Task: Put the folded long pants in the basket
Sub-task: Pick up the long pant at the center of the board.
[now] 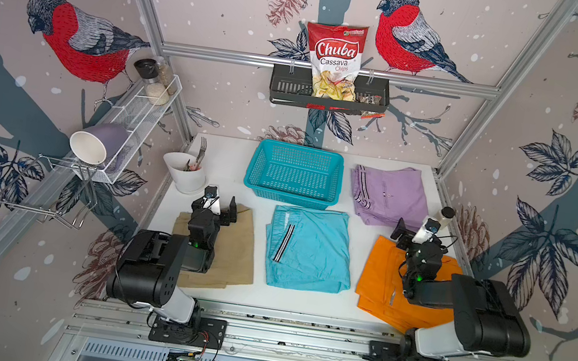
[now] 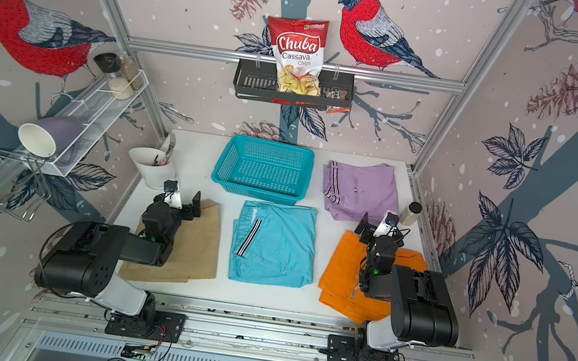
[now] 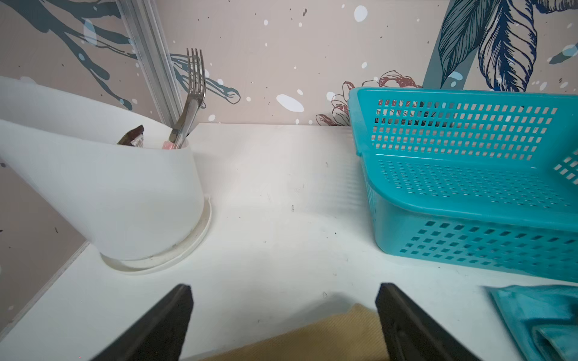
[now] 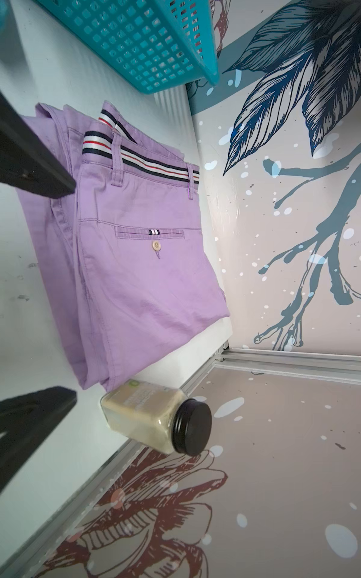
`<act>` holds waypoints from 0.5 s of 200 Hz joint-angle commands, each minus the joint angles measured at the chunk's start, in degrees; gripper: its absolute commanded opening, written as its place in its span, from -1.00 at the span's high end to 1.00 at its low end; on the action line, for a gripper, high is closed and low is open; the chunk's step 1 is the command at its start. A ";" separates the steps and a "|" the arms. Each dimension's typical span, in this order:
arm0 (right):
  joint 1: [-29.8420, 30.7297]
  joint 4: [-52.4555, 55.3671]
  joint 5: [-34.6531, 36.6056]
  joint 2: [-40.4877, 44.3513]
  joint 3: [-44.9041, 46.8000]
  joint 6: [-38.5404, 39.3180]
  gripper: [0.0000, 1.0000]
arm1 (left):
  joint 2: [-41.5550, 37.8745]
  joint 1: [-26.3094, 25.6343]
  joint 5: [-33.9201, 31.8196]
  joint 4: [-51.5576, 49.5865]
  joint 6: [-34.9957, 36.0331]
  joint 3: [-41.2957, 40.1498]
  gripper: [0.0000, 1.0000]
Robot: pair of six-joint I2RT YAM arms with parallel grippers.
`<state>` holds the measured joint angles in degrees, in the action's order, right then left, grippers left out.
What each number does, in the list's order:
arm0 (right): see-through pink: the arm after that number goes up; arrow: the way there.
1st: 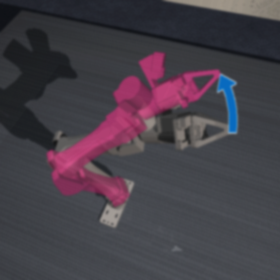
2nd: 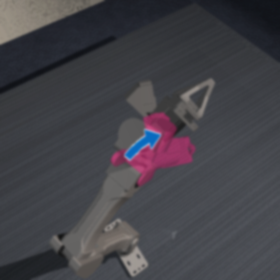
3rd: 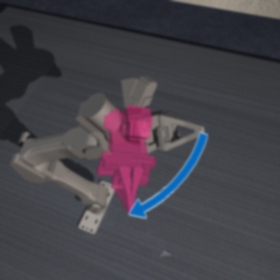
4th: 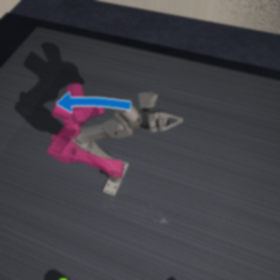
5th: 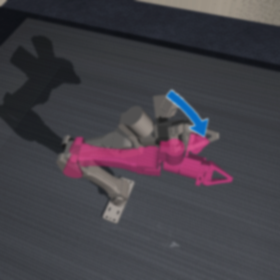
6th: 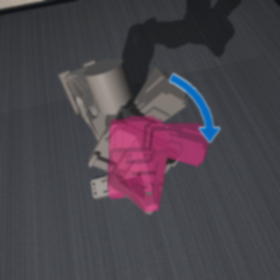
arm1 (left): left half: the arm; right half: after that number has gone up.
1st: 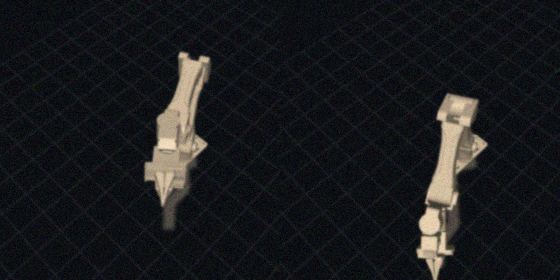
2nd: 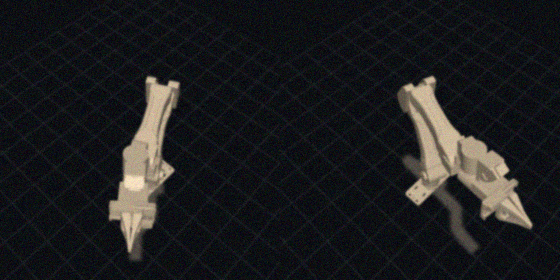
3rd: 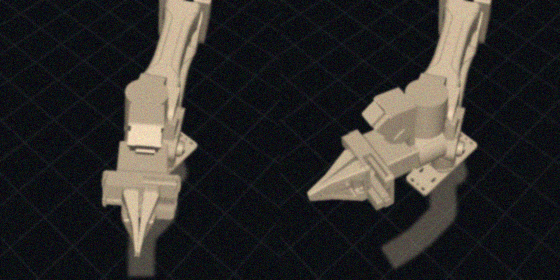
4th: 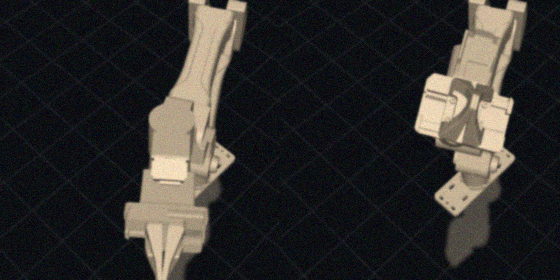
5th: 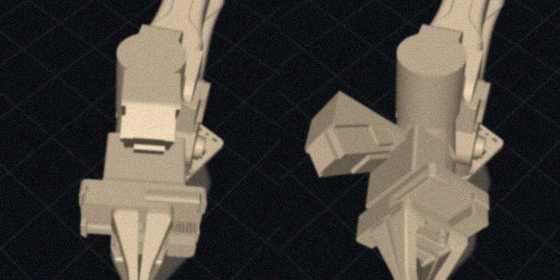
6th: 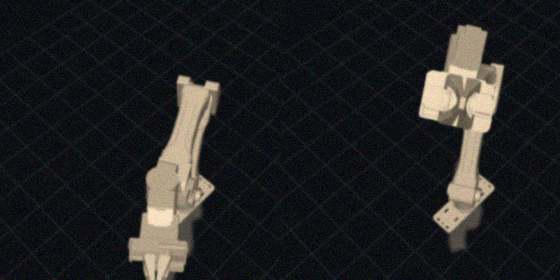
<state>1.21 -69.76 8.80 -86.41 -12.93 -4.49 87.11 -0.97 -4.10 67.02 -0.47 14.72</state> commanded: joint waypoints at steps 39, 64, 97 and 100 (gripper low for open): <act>0.10 -0.38 0.61 0.10 -0.10 0.25 -1.00 | 0.07 0.06 0.32 1.02 0.20 0.18 -0.92; 0.10 -0.38 0.61 0.02 -0.08 0.18 -1.00 | 0.08 0.01 0.32 1.07 0.19 0.22 -0.92; 0.11 -0.29 0.53 0.03 -0.13 0.24 -1.00 | 0.10 0.34 0.74 0.99 0.07 0.28 -0.92; 0.08 -0.29 0.52 0.01 -0.09 0.19 -1.00 | 0.08 0.36 0.83 0.94 0.07 0.28 -0.92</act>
<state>1.21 -69.78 8.80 -86.41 -12.93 -4.49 87.11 -0.91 -4.05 67.00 -0.47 14.72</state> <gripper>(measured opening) 0.999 0.960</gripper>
